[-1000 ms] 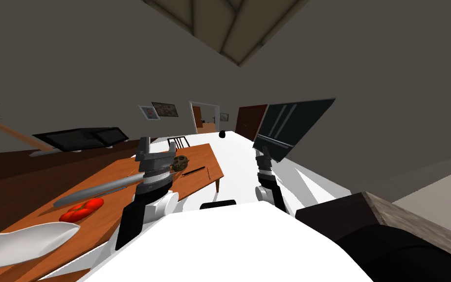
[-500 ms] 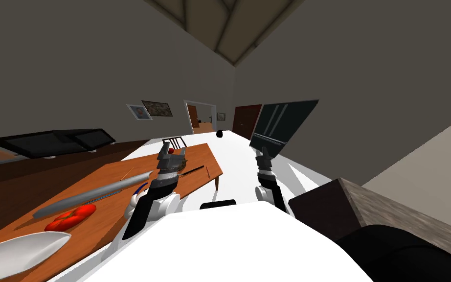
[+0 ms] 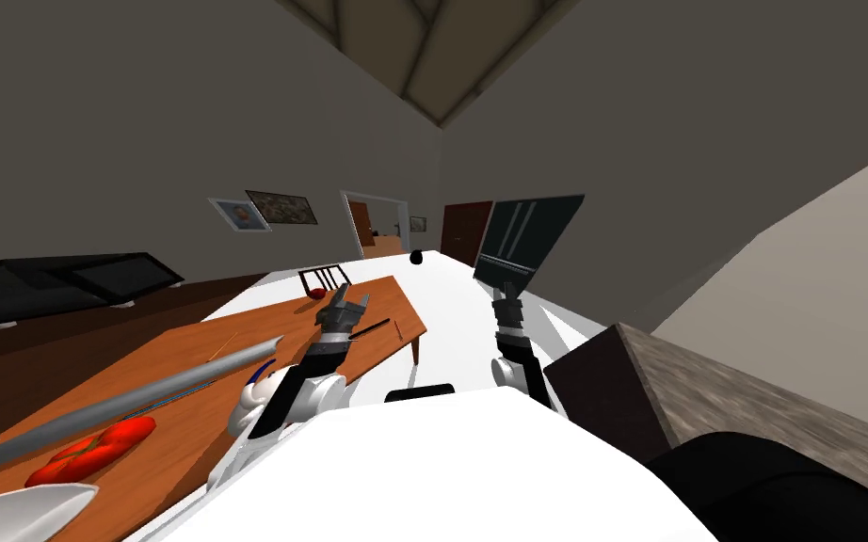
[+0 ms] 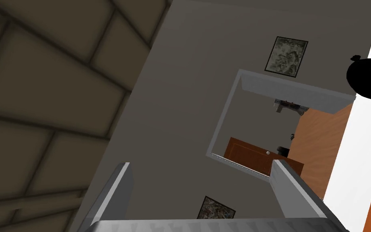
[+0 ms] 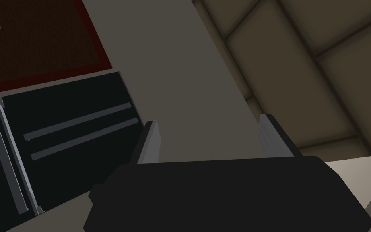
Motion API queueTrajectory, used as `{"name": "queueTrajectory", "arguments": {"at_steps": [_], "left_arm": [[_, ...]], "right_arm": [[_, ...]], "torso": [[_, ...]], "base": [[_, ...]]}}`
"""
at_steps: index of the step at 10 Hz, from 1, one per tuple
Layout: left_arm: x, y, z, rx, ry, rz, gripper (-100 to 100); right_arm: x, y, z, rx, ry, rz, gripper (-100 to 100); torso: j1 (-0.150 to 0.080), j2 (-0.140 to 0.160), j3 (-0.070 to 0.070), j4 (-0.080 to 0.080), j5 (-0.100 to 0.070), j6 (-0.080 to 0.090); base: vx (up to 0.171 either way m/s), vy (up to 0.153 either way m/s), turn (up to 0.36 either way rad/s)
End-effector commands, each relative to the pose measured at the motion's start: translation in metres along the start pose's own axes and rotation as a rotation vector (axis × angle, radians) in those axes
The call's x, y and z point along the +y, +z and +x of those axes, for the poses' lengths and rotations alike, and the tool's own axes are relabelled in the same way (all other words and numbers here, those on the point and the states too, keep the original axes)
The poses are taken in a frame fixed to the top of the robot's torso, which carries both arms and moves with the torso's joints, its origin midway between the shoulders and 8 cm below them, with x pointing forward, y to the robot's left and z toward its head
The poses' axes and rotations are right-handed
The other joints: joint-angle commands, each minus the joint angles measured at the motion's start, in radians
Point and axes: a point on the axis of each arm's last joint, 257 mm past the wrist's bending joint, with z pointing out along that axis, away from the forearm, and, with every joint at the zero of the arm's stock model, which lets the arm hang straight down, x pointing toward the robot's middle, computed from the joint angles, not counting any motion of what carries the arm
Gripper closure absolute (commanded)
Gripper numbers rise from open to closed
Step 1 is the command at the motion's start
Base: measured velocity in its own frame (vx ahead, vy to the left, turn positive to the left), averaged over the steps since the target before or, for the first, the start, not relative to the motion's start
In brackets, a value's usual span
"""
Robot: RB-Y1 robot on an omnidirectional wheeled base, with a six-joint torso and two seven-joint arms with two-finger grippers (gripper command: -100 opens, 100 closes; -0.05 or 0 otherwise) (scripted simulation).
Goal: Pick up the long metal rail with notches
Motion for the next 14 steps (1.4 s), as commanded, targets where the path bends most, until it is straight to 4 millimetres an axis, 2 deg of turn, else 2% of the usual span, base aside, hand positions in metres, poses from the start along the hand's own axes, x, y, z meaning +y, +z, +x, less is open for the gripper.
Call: {"name": "queueTrajectory", "arguments": {"at_steps": [1, 2, 3, 4, 5, 6, 7, 8, 9, 10, 11, 12, 13, 14], "left_arm": [[0.012, 0.002, -0.003, 0.002, -0.012, -0.039, -100], [0.036, 0.0, -0.009, 0.005, -0.036, -0.108, -100], [0.054, -0.002, -0.013, 0.011, -0.055, -0.164, -100], [0.064, -0.005, -0.017, 0.003, -0.059, -0.192, -100], [0.087, -0.01, -0.025, 0.0, -0.08, -0.26, -100], [0.091, -0.011, -0.026, -0.004, -0.083, -0.273, -100], [0.114, -0.017, -0.035, -0.012, -0.108, -0.345, -100], [0.118, -0.019, -0.037, -0.015, -0.107, -0.355, -100], [0.141, -0.027, -0.048, -0.03, -0.132, -0.428, -100], [0.144, -0.029, -0.049, -0.033, -0.131, -0.439, -100], [0.163, -0.035, -0.057, -0.044, -0.16, -0.507, -100], [0.17, -0.041, -0.063, -0.057, -0.157, -0.524, -100], [0.19, -0.051, -0.074, -0.077, -0.187, -0.596, -100], [0.195, -0.055, -0.078, -0.087, -0.184, -0.609, -100]], "right_arm": [[0.0, 0.0, 0.0, 0.0, 0.0, 0.0, 0], [0.0, 0.0, 0.0, 0.0, 0.0, 0.0, 0], [0.0, 0.0, 0.0, 0.0, 0.0, 0.0, 0], [0.0, 0.0, 0.0, 0.0, 0.0, 0.0, 0], [0.0, 0.0, 0.0, 0.0, 0.0, 0.0, 0], [0.0, 0.0, 0.0, 0.0, 0.0, 0.0, 0], [0.0, 0.0, 0.0, 0.0, 0.0, 0.0, 0], [0.0, 0.0, 0.0, 0.0, 0.0, 0.0, 0], [0.0, 0.0, 0.0, 0.0, 0.0, 0.0, 0], [0.0, 0.0, 0.0, 0.0, 0.0, 0.0, 0], [0.0, 0.0, 0.0, 0.0, 0.0, 0.0, 0], [0.0, 0.0, 0.0, 0.0, 0.0, 0.0, 0], [0.0, 0.0, 0.0, 0.0, 0.0, 0.0, 0], [0.0, 0.0, 0.0, 0.0, 0.0, 0.0, 0]], "torso": [[0.0, 0.0, 0.0, 0.0, 0.0, 0.0], [-0.001, -0.001, 0.0, 0.0, 0.0, -0.001], [-0.001, -0.001, 0.0, 0.0, 0.0, 0.0], [0.001, 0.0, 0.0, 0.0, 0.0, 0.0], [0.001, 0.0, 0.0, 0.0, 0.0, -0.001], [0.0, 0.0, 0.0, 0.0, 0.0, 0.0], [-0.001, -0.001, 0.0, 0.0, 0.0, -0.001], [-0.001, -0.001, 0.0, 0.0, 0.0, 0.0], [-0.001, -0.001, 0.0, 0.0, 0.0, -0.001], [-0.001, 0.0, 0.0, 0.0, 0.0, 0.0], [0.0, -0.001, 0.0, 0.0, 0.0, -0.001], [0.0, -0.001, 0.0, 0.0, 0.0, 0.0], [0.0, -0.001, 0.0, 0.0, 0.0, -0.001], [0.0, -0.001, 0.0, 0.0, 0.0, 0.0]], "base": [[-0.025, 0.038, -0.096], [-0.028, 0.036, -0.193], [-0.042, 0.068, -0.219], [-0.036, 0.06, -0.104], [-0.038, 0.048, -0.206], [-0.031, 0.035, -0.09], [-0.031, 0.035, -0.177], [-0.028, 0.035, -0.115], [-0.039, 0.036, -0.253], [-0.037, 0.046, -0.113], [-0.036, 0.051, -0.194], [-0.031, 0.048, -0.124], [-0.042, 0.048, -0.266], [-0.036, 0.044, -0.111]]}}
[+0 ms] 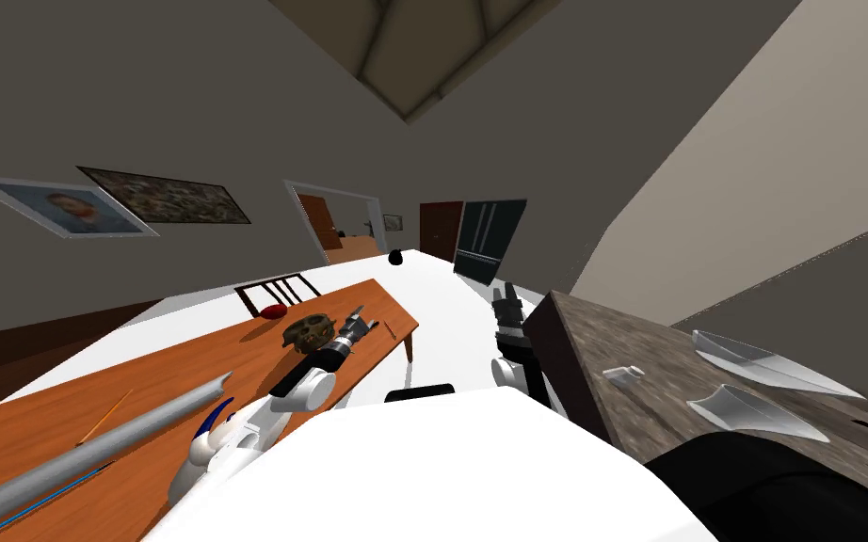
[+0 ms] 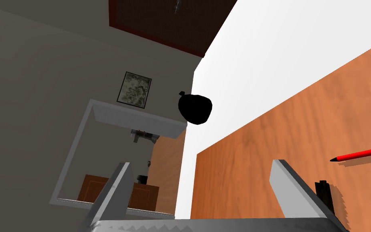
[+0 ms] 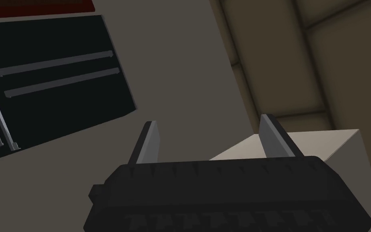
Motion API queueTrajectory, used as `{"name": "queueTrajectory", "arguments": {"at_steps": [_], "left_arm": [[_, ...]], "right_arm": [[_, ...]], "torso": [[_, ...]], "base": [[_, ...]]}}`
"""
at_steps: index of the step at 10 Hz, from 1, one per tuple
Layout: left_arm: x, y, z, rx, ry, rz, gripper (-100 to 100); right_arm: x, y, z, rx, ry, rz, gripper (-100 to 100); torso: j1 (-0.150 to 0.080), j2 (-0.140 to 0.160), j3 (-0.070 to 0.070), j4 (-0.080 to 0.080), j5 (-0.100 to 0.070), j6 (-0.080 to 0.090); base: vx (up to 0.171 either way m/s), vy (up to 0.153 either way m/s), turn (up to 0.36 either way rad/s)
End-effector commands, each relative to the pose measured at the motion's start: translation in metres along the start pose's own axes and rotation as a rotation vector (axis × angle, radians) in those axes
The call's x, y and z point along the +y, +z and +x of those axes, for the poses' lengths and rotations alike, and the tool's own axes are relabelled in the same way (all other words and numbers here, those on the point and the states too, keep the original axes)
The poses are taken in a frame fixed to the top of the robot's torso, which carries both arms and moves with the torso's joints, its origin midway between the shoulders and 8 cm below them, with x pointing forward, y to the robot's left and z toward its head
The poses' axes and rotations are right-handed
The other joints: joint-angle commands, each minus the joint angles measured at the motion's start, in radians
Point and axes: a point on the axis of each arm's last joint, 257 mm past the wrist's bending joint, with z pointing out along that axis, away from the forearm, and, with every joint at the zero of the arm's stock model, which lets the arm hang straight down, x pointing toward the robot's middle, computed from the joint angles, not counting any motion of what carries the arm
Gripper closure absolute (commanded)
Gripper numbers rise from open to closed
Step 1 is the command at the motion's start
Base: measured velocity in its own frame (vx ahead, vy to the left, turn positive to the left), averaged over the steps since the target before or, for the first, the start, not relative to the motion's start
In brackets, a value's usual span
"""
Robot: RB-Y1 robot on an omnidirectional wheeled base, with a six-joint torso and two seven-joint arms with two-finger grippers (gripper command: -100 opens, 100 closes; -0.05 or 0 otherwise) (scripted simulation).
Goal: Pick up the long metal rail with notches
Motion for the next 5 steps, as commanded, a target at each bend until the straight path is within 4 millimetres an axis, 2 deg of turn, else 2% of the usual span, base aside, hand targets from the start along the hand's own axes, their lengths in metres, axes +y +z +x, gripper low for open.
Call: {"name": "queueTrajectory", "arguments": {"at_steps": [1, 3, 4, 5], "left_arm": [[0.025, 0.002, -0.016, -0.024, -0.039, -0.086, -100], [0.034, 0.0, -0.026, -0.043, -0.04, -0.103, -100], [0.056, -0.002, -0.045, -0.076, -0.077, -0.18, -100], [0.059, -0.003, -0.048, -0.083, -0.078, -0.186, -100]], "right_arm": [[0.0, 0.0, 0.0, 0.0, 0.0, 0.0, 0], [0.0, 0.0, 0.0, 0.0, 0.0, 0.0, 0], [0.0, 0.0, 0.0, 0.0, 0.0, 0.0, 0], [0.0, 0.0, 0.0, 0.0, 0.0, 0.0, 0]], "torso": [[0.0, 0.0, 0.0, 0.0, 0.0, 0.0], [0.0, -0.001, 0.0, 0.0, 0.0, 0.0], [-0.001, -0.002, -0.001, 0.0, 0.0, 0.0], [-0.001, -0.001, -0.001, 0.0, 0.0, 0.001]], "base": [[-0.033, 0.047, -0.229], [-0.019, 0.033, -0.041], [-0.022, 0.026, -0.194], [-0.032, 0.038, -0.179]]}}
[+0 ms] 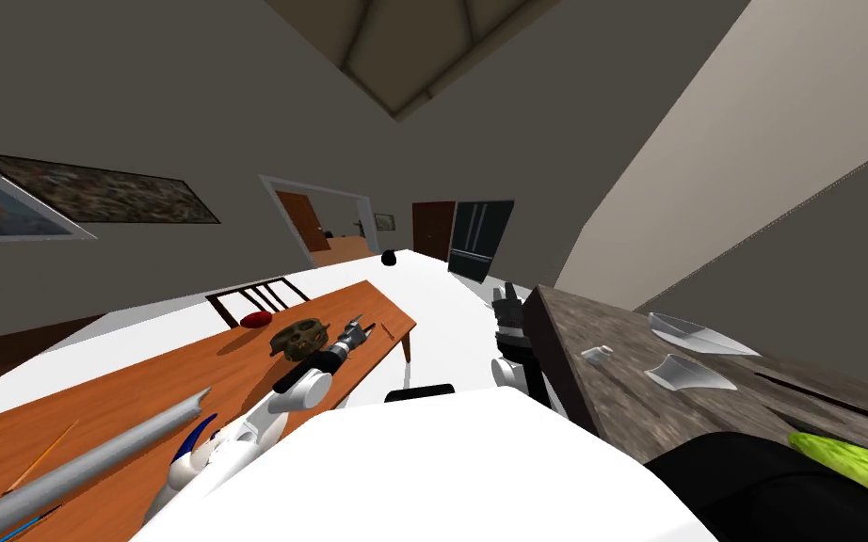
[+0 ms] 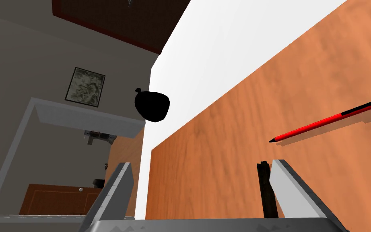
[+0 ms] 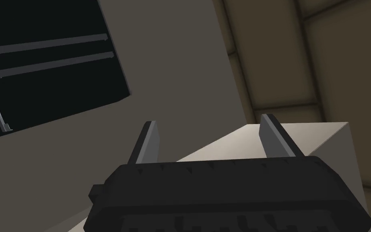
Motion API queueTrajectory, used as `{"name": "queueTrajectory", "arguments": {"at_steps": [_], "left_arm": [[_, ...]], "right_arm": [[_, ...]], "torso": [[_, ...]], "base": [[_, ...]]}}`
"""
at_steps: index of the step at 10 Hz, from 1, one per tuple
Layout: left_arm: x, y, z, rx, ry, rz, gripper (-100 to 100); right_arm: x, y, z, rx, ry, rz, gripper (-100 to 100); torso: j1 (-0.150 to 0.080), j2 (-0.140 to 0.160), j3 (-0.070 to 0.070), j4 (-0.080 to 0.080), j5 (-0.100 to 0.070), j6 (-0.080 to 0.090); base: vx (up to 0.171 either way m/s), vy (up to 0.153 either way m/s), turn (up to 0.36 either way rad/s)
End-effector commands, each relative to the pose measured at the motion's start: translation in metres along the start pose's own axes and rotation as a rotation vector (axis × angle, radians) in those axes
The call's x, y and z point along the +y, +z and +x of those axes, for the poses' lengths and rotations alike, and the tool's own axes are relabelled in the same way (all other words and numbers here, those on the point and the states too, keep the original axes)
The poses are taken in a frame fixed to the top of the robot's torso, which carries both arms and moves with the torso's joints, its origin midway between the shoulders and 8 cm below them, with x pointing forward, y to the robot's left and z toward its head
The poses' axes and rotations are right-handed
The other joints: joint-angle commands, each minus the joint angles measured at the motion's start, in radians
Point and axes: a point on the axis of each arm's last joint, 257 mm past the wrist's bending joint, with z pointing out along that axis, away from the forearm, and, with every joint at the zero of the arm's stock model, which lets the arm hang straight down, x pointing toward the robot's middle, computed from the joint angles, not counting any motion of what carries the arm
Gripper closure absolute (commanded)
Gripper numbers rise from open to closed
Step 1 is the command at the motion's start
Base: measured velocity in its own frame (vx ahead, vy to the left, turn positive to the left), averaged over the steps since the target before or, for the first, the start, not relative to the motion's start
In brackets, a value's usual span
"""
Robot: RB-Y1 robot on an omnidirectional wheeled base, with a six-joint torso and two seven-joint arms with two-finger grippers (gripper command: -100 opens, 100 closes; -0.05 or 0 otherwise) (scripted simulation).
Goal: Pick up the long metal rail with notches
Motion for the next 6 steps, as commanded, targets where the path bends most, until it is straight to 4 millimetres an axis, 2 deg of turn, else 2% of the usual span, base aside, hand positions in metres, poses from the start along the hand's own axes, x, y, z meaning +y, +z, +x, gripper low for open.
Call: {"name": "queueTrajectory", "arguments": {"at_steps": [1, 2, 3, 5, 6], "left_arm": [[0.021, -0.001, -0.025, -0.043, -0.045, -0.078, -100], [0.026, -0.002, -0.028, -0.052, -0.047, -0.095, -100], [0.041, -0.003, -0.047, -0.086, -0.087, -0.153, -100], [0.048, -0.005, -0.054, -0.1, -0.089, -0.172, -100], [0.061, -0.008, -0.069, -0.131, -0.129, -0.233, -100]], "right_arm": [[0.0, 0.0, 0.0, 0.0, 0.0, 0.0, 0], [0.0, 0.0, 0.0, 0.0, 0.0, 0.0, 0], [0.0, 0.0, 0.0, 0.0, 0.0, 0.0, 0], [0.0, 0.0, 0.0, 0.0, 0.0, 0.0, 0], [0.0, 0.0, 0.0, 0.0, 0.0, 0.0, 0]], "torso": [[0.0, 0.0, 0.0, 0.0, 0.0, 0.0], [0.001, 0.0, 0.0, 0.0, 0.0, 0.001], [0.001, 0.0, 0.0, 0.0, 0.0, 0.0], [0.0, 0.0, 0.0, 0.0, 0.0, 0.0], [-0.001, -0.001, 0.0, 0.0, 0.0, -0.001]], "base": [[-0.037, 0.049, -0.272], [-0.036, 0.053, -0.116], [-0.042, 0.046, -0.244], [-0.026, 0.03, -0.046], [-0.021, 0.031, -0.263]]}}
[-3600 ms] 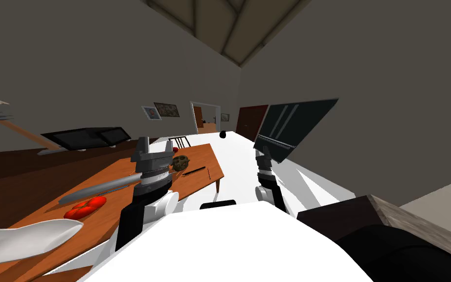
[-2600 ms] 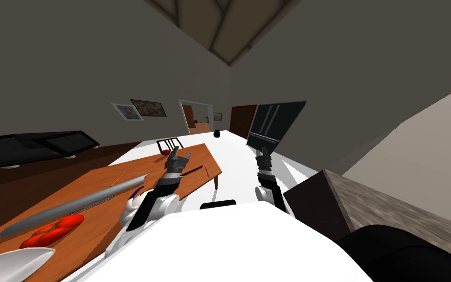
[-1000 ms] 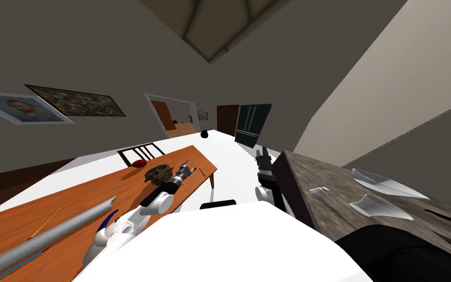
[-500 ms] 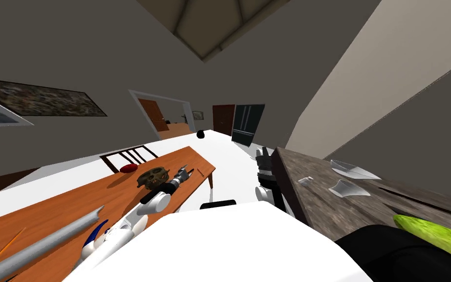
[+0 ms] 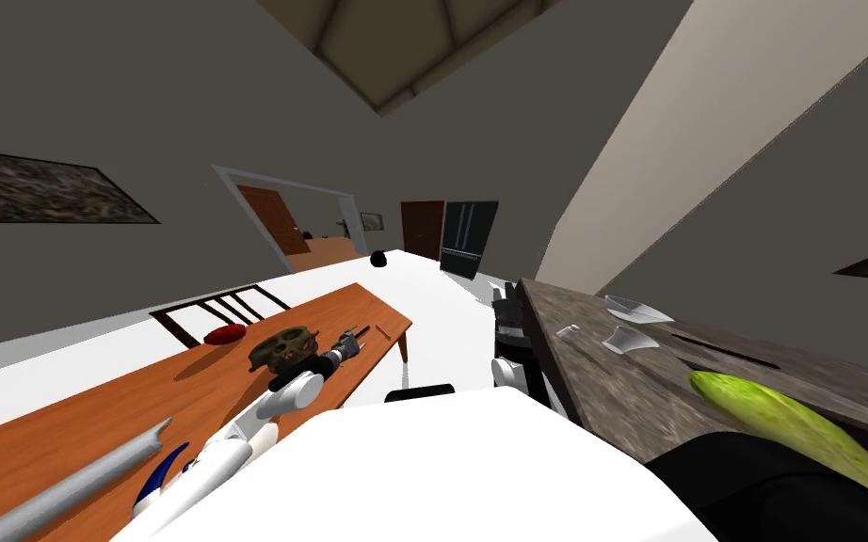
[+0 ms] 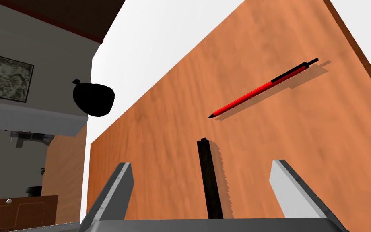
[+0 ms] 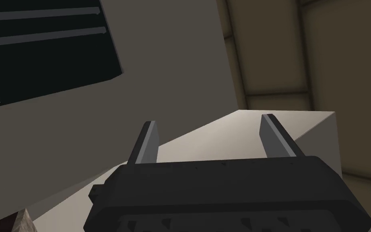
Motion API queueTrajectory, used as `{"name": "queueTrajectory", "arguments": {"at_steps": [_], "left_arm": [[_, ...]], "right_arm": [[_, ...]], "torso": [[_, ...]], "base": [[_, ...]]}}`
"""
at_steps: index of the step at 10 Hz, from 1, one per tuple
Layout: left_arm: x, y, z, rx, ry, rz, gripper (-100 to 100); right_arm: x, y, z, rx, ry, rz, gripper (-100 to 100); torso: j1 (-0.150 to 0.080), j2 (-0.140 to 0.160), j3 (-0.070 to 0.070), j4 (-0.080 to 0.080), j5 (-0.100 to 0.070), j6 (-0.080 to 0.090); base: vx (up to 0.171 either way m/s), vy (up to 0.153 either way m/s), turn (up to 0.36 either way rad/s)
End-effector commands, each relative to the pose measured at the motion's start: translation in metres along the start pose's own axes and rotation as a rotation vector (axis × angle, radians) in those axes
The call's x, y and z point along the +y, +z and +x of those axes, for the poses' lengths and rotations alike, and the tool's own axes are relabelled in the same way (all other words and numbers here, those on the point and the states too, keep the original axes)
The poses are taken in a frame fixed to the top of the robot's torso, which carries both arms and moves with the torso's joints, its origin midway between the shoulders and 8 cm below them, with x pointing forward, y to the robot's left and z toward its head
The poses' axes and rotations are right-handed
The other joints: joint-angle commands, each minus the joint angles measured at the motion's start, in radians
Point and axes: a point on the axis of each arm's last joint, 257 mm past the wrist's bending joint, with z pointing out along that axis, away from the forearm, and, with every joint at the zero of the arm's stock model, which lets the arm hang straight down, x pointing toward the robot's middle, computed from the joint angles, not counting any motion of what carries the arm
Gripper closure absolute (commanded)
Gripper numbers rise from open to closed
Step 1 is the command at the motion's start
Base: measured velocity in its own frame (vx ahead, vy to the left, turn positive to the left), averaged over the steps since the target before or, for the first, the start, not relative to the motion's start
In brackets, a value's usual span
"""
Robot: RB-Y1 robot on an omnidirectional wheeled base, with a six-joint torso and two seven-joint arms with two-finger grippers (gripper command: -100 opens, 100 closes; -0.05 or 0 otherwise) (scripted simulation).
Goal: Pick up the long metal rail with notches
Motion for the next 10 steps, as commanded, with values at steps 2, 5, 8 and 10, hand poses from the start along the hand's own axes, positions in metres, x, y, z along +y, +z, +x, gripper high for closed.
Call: {"name": "queueTrajectory", "arguments": {"at_steps": [2, 5, 8, 10], "left_arm": [[0.018, 0.0, -0.034, -0.065, -0.069, -0.087, -100], [0.038, -0.004, -0.068, -0.135, -0.123, -0.163, -100], [0.052, -0.01, -0.097, -0.199, -0.178, -0.219, -100], [0.061, -0.017, -0.121, -0.252, -0.235, -0.264, -100]], "right_arm": [[0.0, 0.0, 0.0, 0.0, 0.0, 0.0, 0], [0.0, 0.0, 0.0, 0.0, 0.0, 0.0, 0], [0.0, 0.0, 0.0, 0.0, 0.0, 0.0, 0], [0.0, 0.0, 0.0, 0.0, 0.0, 0.0, 0]], "torso": [[0.0, 0.0, 0.0, 0.0, 0.0, -0.001], [0.001, 0.001, 0.001, 0.0, 0.0, 0.0], [0.001, 0.001, 0.001, 0.0, 0.0, -0.001], [-0.001, 0.0, 0.0, 0.0, 0.0, 0.0]], "base": [[-0.032, 0.047, -0.185], [-0.043, 0.045, -0.169], [-0.034, 0.033, -0.12], [-0.023, 0.026, -0.189]]}}
